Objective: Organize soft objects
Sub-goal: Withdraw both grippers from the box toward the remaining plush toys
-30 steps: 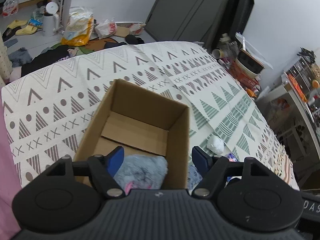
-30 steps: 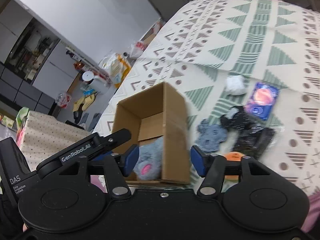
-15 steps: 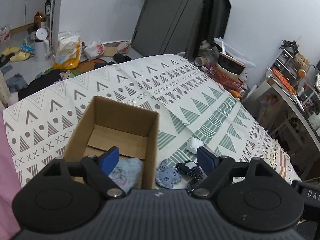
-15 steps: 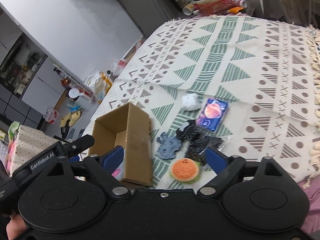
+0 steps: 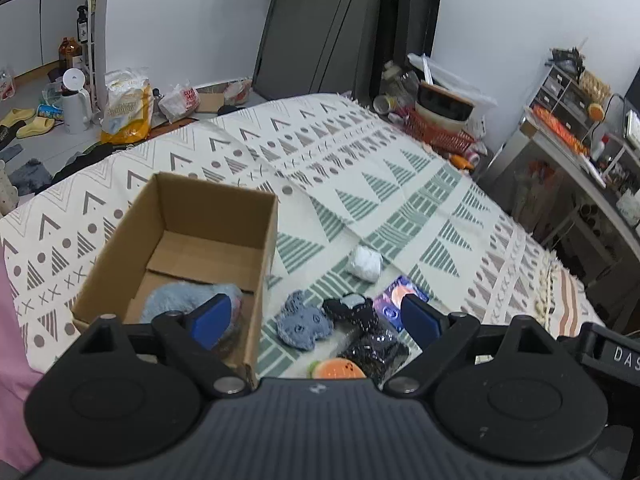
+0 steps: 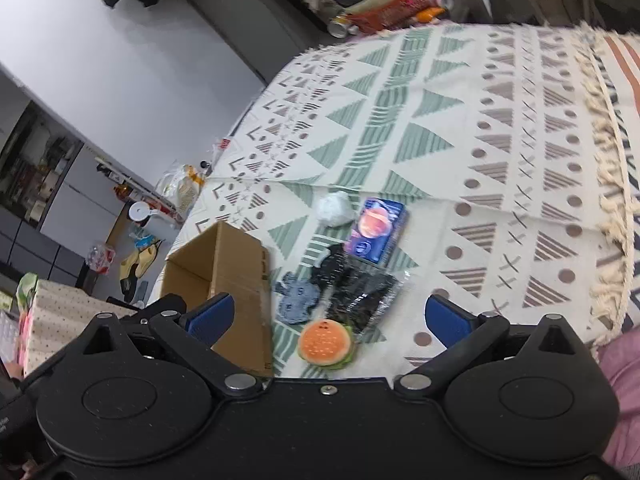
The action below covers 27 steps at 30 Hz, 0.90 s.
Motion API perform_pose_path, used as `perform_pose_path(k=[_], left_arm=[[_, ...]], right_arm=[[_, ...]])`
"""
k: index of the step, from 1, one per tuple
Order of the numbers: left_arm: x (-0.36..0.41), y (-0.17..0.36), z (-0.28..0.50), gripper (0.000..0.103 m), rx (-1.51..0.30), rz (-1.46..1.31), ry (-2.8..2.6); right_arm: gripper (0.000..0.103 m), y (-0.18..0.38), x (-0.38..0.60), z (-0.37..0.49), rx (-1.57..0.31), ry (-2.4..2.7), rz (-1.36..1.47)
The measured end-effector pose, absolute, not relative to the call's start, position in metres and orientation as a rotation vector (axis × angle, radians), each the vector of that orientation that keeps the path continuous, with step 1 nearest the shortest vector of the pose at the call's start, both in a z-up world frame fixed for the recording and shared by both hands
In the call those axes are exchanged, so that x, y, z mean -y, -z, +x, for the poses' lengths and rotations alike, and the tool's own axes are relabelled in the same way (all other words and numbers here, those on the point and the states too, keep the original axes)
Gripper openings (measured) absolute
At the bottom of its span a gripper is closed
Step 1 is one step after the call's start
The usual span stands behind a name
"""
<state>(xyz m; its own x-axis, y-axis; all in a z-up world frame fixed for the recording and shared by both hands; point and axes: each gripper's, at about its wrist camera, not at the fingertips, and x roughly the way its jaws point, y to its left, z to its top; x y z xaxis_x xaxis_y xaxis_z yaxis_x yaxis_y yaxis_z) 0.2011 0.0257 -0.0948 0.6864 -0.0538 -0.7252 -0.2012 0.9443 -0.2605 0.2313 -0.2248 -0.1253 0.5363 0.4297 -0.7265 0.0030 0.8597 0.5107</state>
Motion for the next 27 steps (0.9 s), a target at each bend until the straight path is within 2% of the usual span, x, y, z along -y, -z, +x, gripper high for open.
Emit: perform_pose_path(k=[20, 27], left_arm=[[0.023, 0.149, 0.209, 0.091, -0.898, -0.256, -0.011], [0.029, 0.171, 0.215, 0.088, -0.934, -0.246, 0.01]], right_arm=[[0.103, 0.166, 0.252, 0.244, -1.064, -0.264, 0.679], [0.102, 0.176, 0.25, 0.251, -1.088, -0.273, 0.692]])
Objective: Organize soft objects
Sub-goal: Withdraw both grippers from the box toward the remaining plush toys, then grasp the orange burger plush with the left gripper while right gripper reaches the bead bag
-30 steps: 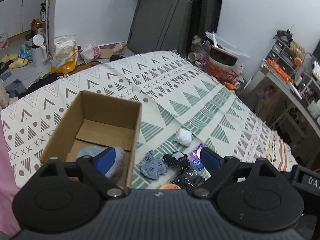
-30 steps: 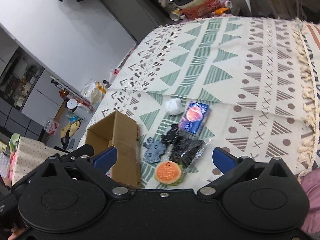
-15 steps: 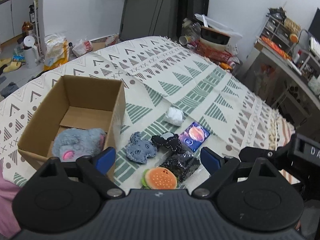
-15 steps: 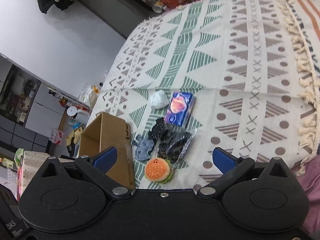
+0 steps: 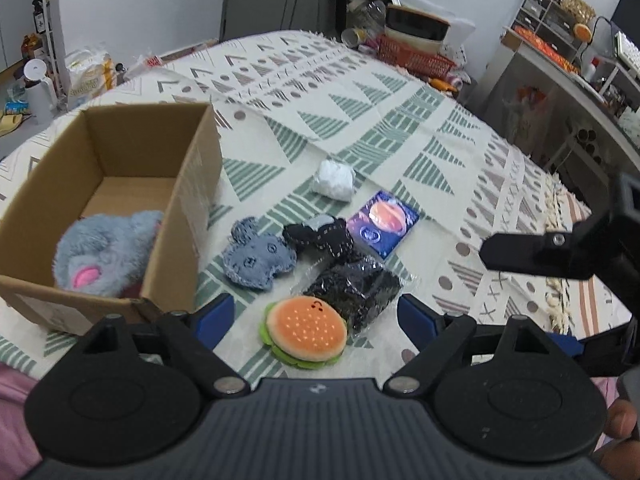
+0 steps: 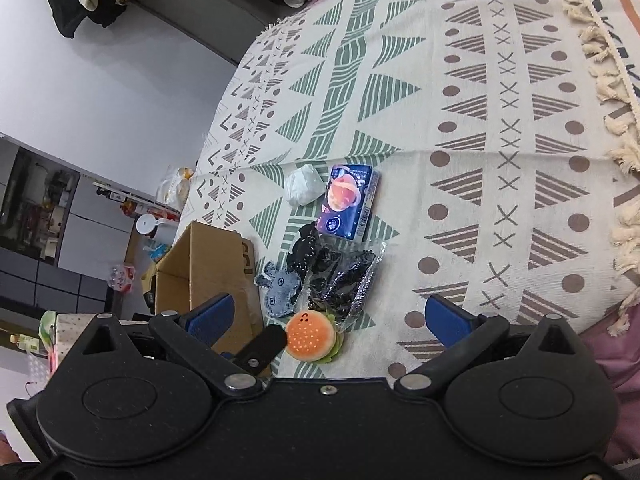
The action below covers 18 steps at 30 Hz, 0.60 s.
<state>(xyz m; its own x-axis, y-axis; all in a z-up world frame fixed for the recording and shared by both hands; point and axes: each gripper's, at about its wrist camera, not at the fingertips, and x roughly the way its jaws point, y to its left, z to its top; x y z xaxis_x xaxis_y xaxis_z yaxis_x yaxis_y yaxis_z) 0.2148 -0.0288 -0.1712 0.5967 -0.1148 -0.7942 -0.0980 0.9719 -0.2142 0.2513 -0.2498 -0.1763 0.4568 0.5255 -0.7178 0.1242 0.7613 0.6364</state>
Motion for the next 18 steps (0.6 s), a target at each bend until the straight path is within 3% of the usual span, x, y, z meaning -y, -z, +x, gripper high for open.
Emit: perform_pose_path(k=[5, 18], left_arm=[[0.036, 0.182, 0.22, 0.083, -0.958, -0.233, 0.04], [0.027, 0.214, 0.238, 0.061, -1.058, -0.316, 0.006]], right_arm=[[0.1, 0.19, 0.249, 0.258, -1.119, -0.263, 0.703], [0.075, 0.217, 0.241, 0.272, -1.198, -0.286, 0.719]])
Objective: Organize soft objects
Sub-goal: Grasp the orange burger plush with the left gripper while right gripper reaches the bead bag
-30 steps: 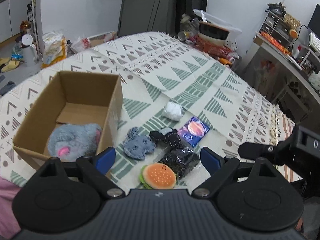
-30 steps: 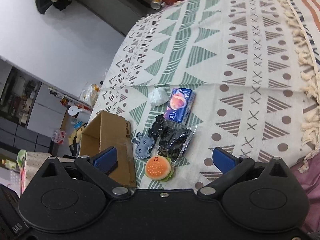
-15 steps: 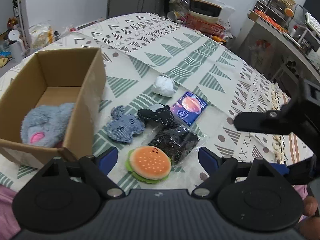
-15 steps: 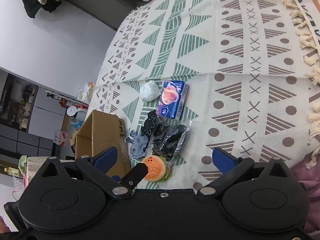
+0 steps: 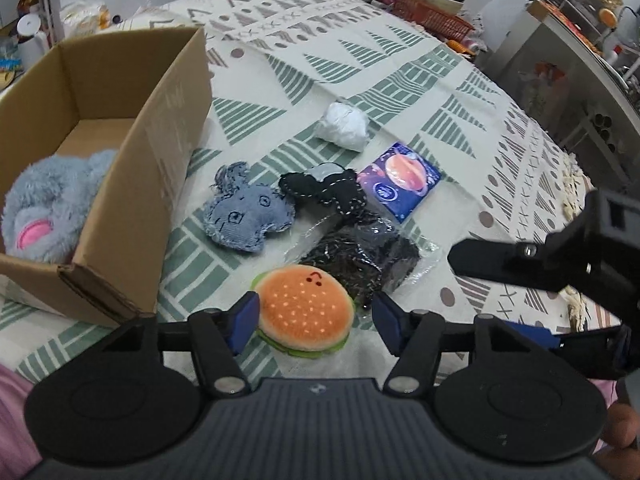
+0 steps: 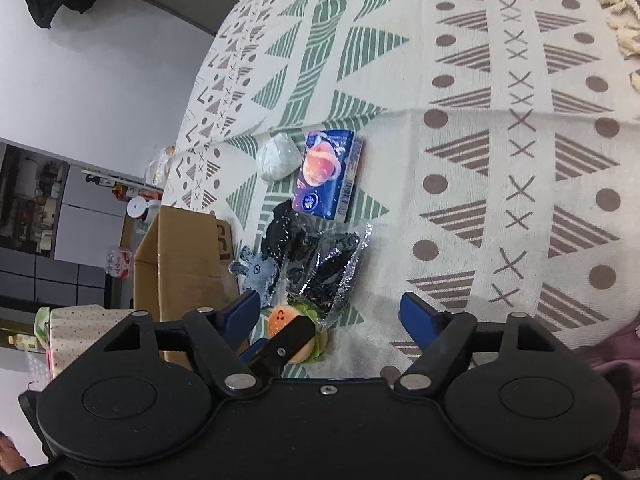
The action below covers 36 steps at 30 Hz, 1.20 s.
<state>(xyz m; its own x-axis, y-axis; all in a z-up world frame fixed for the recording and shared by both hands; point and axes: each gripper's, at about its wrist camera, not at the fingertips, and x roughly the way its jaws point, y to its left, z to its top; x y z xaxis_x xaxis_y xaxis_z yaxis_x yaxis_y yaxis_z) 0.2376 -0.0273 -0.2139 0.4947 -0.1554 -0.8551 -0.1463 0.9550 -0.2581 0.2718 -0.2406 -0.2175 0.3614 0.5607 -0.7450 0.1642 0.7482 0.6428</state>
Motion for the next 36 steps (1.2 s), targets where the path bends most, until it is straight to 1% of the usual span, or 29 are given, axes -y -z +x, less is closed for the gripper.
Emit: perform_pose_path(k=[6, 9, 13, 18, 24, 26, 29, 30, 31, 34, 36], left_arm=[[0.022, 0.219, 0.241, 0.059, -1.062, -0.349, -0.01], [0.021, 0.222, 0.244, 0.059, -1.066, -0.352, -0.019], [0.019, 0.234, 0.248, 0.058, -1.119, -0.339, -0.039], [0.019, 0.232, 0.246, 0.052, -1.106, -0.346, -0.031], [0.017, 0.225, 0.242, 0.051, -1.093, -0.36, -0.012], [0.017, 0.222, 0.242, 0.051, -1.079, -0.357, -0.013], [0.016, 0.216, 0.242, 0.051, -1.058, -0.352, -0.016], [0.015, 0.214, 0.241, 0.051, -1.051, -0.35, -0.016], [0.015, 0.212, 0.24, 0.051, -1.044, -0.349, -0.016], [0.014, 0.205, 0.237, 0.051, -1.022, -0.344, -0.011], [0.013, 0.199, 0.233, 0.051, -1.002, -0.341, -0.008]], right_arm=[[0.071, 0.227, 0.235, 0.279, -1.224, -0.291, 0.714], [0.071, 0.231, 0.23, 0.284, -1.241, -0.296, 0.698], [0.071, 0.236, 0.223, 0.292, -1.248, -0.294, 0.678], [0.071, 0.239, 0.218, 0.297, -1.247, -0.283, 0.657], [0.071, 0.244, 0.214, 0.301, -1.249, -0.265, 0.666], [0.064, 0.245, 0.21, 0.301, -1.244, -0.27, 0.644], [0.049, 0.247, 0.212, 0.301, -1.239, -0.24, 0.63], [0.036, 0.245, 0.214, 0.301, -1.221, -0.23, 0.635], [0.029, 0.244, 0.215, 0.3, -1.208, -0.231, 0.633], [0.021, 0.235, 0.214, 0.296, -1.168, -0.241, 0.6], [0.017, 0.229, 0.213, 0.291, -1.148, -0.251, 0.582]])
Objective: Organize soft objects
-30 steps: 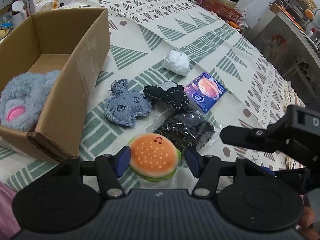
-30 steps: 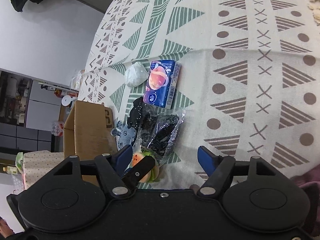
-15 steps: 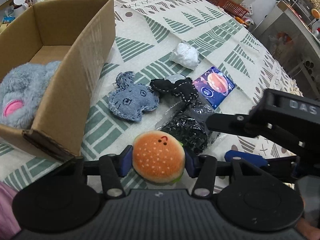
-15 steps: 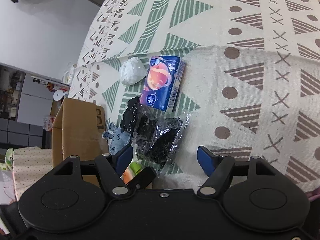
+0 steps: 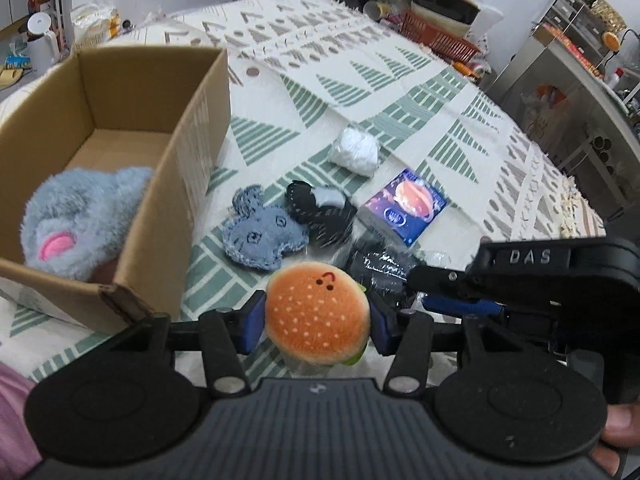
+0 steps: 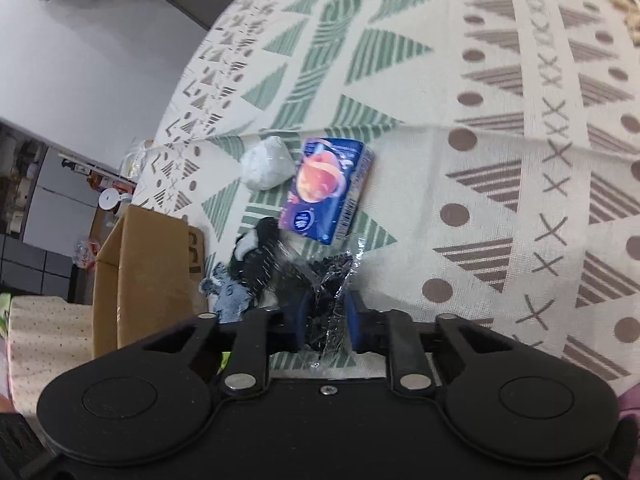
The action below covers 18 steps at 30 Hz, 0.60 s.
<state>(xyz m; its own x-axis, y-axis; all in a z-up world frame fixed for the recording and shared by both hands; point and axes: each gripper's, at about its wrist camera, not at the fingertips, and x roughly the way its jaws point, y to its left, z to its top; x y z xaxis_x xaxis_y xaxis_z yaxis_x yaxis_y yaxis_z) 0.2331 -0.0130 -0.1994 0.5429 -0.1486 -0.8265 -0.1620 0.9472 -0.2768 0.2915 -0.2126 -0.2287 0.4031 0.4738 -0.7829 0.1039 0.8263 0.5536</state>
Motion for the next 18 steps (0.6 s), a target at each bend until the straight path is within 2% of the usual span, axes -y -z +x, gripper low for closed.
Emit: perform_pose_path(k=[5, 6, 18], left_arm=[[0.009, 0.18, 0.221, 0.051, -0.959, -0.33, 0.008], [0.008, 0.175, 0.219, 0.051, -0.949, -0.331, 0.011], [-0.007, 0.142, 0.205, 0.051, -0.855, -0.359, 0.03]], right_arm=[[0.008, 0.212, 0.216, 0.276, -1.105, -0.253, 0.569], [0.002, 0.208, 0.218, 0.273, -1.096, -0.248, 0.57], [0.0, 0.187, 0.221, 0.255, -1.029, -0.231, 0.565]])
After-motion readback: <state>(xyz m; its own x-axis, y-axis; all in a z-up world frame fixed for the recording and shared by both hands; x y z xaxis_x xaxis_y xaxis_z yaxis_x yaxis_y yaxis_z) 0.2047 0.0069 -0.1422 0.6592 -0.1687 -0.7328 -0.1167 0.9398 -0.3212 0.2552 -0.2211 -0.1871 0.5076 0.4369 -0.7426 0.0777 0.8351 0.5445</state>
